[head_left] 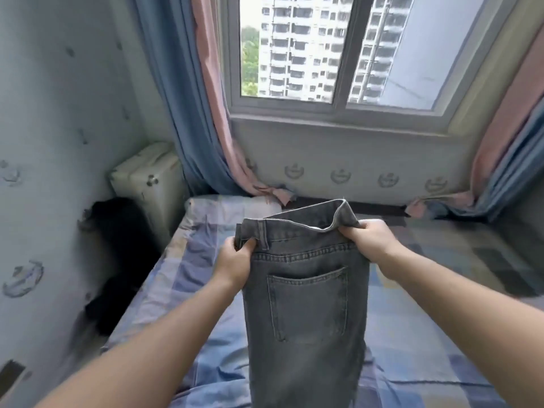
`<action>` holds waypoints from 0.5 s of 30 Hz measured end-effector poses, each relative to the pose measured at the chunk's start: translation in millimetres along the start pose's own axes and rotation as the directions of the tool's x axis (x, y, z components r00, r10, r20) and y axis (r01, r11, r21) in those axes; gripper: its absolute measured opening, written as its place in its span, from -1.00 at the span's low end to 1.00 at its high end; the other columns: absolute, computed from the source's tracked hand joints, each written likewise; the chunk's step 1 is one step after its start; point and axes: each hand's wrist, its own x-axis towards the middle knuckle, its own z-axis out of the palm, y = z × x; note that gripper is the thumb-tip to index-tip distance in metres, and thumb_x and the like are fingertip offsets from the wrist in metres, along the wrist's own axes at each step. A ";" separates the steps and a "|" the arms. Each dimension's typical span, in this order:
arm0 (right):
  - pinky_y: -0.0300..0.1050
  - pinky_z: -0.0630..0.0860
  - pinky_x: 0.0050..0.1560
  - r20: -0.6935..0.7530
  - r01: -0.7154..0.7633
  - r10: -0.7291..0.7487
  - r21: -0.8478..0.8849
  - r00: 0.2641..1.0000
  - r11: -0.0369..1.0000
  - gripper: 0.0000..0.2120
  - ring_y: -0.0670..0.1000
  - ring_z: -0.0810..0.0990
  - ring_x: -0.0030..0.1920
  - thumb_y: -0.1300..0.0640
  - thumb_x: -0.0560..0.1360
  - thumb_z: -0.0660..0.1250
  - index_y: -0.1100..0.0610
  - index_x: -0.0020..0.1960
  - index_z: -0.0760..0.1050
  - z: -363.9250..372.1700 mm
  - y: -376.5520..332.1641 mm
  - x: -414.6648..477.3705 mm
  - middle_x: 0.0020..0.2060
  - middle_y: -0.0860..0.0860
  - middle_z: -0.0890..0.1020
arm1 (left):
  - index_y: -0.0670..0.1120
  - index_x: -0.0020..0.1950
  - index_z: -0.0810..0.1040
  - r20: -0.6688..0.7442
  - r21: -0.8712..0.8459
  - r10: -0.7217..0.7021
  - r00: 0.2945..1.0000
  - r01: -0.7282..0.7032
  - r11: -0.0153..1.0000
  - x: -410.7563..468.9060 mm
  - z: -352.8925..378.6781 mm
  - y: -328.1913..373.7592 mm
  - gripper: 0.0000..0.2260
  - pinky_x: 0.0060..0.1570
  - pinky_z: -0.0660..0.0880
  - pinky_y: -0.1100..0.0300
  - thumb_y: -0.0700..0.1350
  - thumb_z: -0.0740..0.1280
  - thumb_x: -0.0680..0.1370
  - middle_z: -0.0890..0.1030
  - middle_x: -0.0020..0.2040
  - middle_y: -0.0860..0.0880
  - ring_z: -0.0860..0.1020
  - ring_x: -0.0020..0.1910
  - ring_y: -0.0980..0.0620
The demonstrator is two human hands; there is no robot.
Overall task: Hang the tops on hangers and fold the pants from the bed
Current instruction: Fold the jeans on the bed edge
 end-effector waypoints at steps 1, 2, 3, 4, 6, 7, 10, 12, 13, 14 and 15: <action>-0.29 0.40 -0.41 0.013 -0.030 0.031 -0.005 0.999 1.000 -0.78 -0.07 0.58 -0.35 0.07 0.57 0.40 0.18 -0.17 0.65 21.8 23.1 27.0 -0.26 0.05 0.66 | -0.07 -0.02 0.52 -0.005 0.024 -0.040 0.999 0.041 0.999 26.5 4.5 -29.5 -0.89 0.16 0.53 -0.09 -0.05 0.34 0.63 0.65 0.03 -0.12 0.61 0.08 -0.15; -0.28 0.38 -0.43 0.023 -0.059 0.059 -0.016 0.998 0.998 -0.77 -0.05 0.56 -0.34 0.07 0.58 0.40 0.17 -0.19 0.64 44.4 46.0 54.2 -0.27 0.05 0.64 | -0.07 -0.05 0.51 -0.017 0.053 -0.071 0.997 0.072 0.996 52.7 8.7 -58.4 -0.88 0.15 0.52 -0.10 -0.05 0.34 0.63 0.64 0.03 -0.13 0.60 0.06 -0.15; -0.23 0.36 -0.39 0.027 -0.079 0.080 -0.026 0.996 0.997 -0.76 -0.02 0.53 -0.30 0.06 0.58 0.39 0.19 -0.18 0.63 65.9 67.5 81.6 -0.26 0.06 0.61 | -0.09 -0.05 0.51 -0.028 0.084 -0.088 0.996 0.090 0.992 79.5 13.8 -85.0 -0.87 0.12 0.51 -0.09 -0.05 0.33 0.63 0.64 0.03 -0.14 0.58 0.04 -0.14; -0.18 0.35 -0.33 0.029 -0.094 0.095 -0.033 0.995 0.995 -0.75 0.01 0.51 -0.24 0.06 0.58 0.39 0.23 -0.15 0.63 86.4 87.2 107.5 -0.25 0.07 0.59 | -0.11 -0.03 0.51 -0.037 0.113 -0.103 0.994 0.107 0.988 105.1 18.7 -109.6 -0.85 0.09 0.50 -0.07 -0.03 0.32 0.63 0.63 0.02 -0.13 0.57 0.03 -0.13; -0.09 0.35 -0.21 0.018 -0.110 0.111 -0.039 0.994 0.993 -0.70 0.02 0.49 -0.18 0.05 0.58 0.39 0.31 -0.07 0.63 126.4 123.0 159.3 -0.22 0.10 0.58 | -0.12 0.01 0.52 -0.051 0.141 -0.127 0.991 0.133 0.981 156.7 27.3 -156.3 -0.80 -0.03 0.46 -0.01 0.01 0.30 0.64 0.61 -0.04 -0.07 0.55 -0.01 -0.11; -0.07 0.35 -0.17 0.007 -0.114 0.115 -0.041 0.993 0.993 -0.68 0.03 0.49 -0.17 0.03 0.57 0.39 0.32 -0.07 0.63 144.0 138.3 183.7 -0.22 0.11 0.58 | -0.13 0.02 0.53 -0.057 0.145 -0.135 0.989 0.142 0.979 181.1 31.6 -176.8 -0.78 -0.09 0.43 0.03 0.03 0.29 0.64 0.60 -0.07 -0.04 0.55 -0.04 -0.09; -0.06 0.23 -0.22 -0.047 -0.121 0.118 -0.051 0.992 0.991 -0.68 0.04 0.36 -0.23 0.02 0.58 0.36 0.23 -0.22 0.49 193.6 182.3 254.6 -0.29 0.08 0.43 | -0.13 0.04 0.53 -0.079 0.153 -0.170 0.982 0.181 0.972 248.3 44.7 -230.9 -0.72 -0.15 0.39 0.06 0.08 0.26 0.65 0.58 -0.09 -0.04 0.52 -0.12 -0.05; -0.08 0.19 -0.28 -0.098 -0.141 0.131 -0.102 0.986 0.985 -0.72 0.05 0.31 -0.24 0.04 0.61 0.30 0.12 -0.23 0.43 223.3 210.4 296.2 -0.32 0.07 0.38 | -0.11 -0.06 0.51 -0.083 0.165 -0.189 0.979 0.200 0.966 286.3 54.2 -259.8 -0.71 -0.24 0.34 0.09 0.10 0.24 0.65 0.54 -0.15 -0.03 0.48 -0.19 -0.02; -0.08 0.21 -0.33 -0.118 -0.155 0.140 -0.135 0.983 0.979 -0.70 0.07 0.34 -0.24 0.05 0.62 0.28 0.12 -0.26 0.40 236.4 223.6 314.0 -0.34 0.06 0.39 | -0.10 -0.09 0.49 -0.087 0.185 -0.199 0.976 0.212 0.960 303.0 58.6 -272.6 -0.72 -0.27 0.31 0.09 0.09 0.23 0.65 0.53 -0.17 -0.02 0.46 -0.20 -0.01; -0.07 0.27 -0.35 -0.125 -0.165 0.144 -0.178 0.982 0.970 -0.69 0.11 0.40 -0.22 0.07 0.63 0.27 0.13 -0.27 0.41 248.5 233.9 326.0 -0.33 0.06 0.45 | -0.10 -0.06 0.49 -0.089 0.213 -0.212 0.973 0.226 0.951 317.1 62.5 -285.2 -0.73 -0.24 0.31 0.10 0.09 0.22 0.66 0.53 -0.14 -0.02 0.48 -0.16 -0.04; -0.05 0.39 -0.27 -0.128 -0.187 0.162 -0.216 0.978 0.958 -0.75 0.17 0.49 -0.14 0.08 0.64 0.26 0.15 -0.19 0.50 260.6 246.0 336.6 -0.24 0.10 0.54 | -0.11 0.04 0.52 -0.078 0.250 -0.223 0.972 0.236 0.939 329.3 66.3 -299.0 -0.74 -0.17 0.33 0.10 0.08 0.23 0.66 0.55 -0.07 -0.03 0.51 -0.08 -0.08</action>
